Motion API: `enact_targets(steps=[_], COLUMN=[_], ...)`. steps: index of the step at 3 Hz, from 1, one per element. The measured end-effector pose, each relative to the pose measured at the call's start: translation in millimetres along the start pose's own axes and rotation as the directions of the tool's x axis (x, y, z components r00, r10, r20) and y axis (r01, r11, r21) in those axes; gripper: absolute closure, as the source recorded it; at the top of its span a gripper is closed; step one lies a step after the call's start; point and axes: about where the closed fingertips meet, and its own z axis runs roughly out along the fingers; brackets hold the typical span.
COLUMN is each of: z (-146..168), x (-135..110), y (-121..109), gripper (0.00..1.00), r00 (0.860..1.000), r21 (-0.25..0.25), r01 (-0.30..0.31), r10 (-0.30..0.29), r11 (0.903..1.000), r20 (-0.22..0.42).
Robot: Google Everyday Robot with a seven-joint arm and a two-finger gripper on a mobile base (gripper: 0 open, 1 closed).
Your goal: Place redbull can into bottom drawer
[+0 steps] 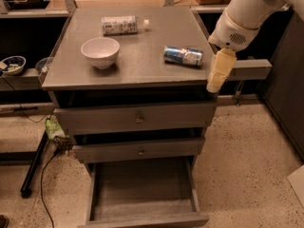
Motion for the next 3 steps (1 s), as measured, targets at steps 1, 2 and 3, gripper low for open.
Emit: enact_targets(steps=[1,2,3], z=[0,3,22], x=[0,-7,-29], y=[0,-19,-59], gripper=[0.0,0.0,0.0], r00=[1.0,1.0,0.998], r21=[0.0,-0.001,-0.009], r01=[0.0,0.014,0.052], r10=[0.0,-0.014,-0.051], r11=[1.0,0.9999,0.9986], r20=[0.0,0.012,0.044])
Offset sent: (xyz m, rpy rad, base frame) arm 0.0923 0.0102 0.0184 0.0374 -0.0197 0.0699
